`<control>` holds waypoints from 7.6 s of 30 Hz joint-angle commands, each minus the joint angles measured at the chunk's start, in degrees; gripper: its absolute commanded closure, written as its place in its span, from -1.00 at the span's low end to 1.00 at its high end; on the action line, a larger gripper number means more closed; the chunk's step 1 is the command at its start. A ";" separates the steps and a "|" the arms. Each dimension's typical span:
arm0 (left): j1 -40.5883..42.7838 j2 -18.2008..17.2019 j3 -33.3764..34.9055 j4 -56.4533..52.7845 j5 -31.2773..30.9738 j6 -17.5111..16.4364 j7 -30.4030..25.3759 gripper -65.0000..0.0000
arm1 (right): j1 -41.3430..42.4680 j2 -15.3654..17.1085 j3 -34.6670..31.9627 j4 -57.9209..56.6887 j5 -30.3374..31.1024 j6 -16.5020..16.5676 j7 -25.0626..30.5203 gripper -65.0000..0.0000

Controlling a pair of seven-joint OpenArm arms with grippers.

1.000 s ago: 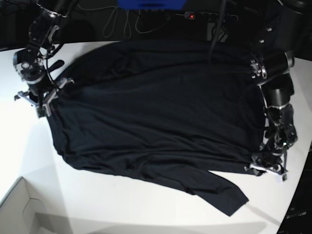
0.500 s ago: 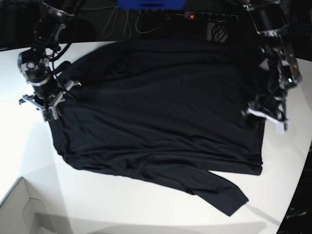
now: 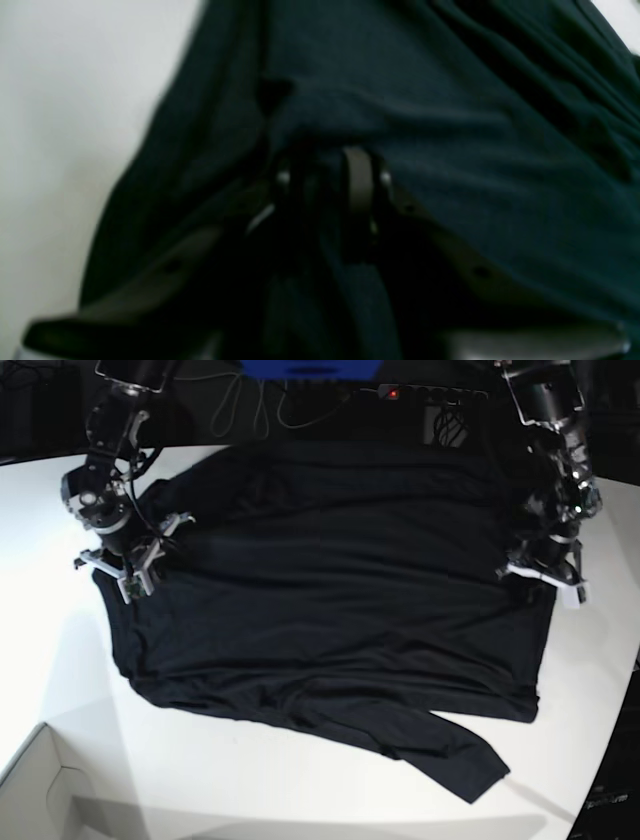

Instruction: Layout the t-shirt on the table in an organized manner, then fold the t-shirt properly

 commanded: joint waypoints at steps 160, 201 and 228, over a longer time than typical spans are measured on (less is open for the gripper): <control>4.43 7.50 -34.01 37.40 8.45 -18.21 30.80 1.00 | -8.49 -7.44 -9.55 18.11 8.49 -0.03 -4.16 1.00; -7.35 5.13 -27.50 19.46 16.98 -18.30 30.19 0.32 | -2.16 -4.02 -11.57 6.50 8.40 -0.03 -4.43 1.00; -3.31 4.34 -32.43 21.31 12.40 -18.91 30.01 -0.28 | -9.01 -5.78 -12.54 17.23 8.49 -0.03 -4.43 -0.18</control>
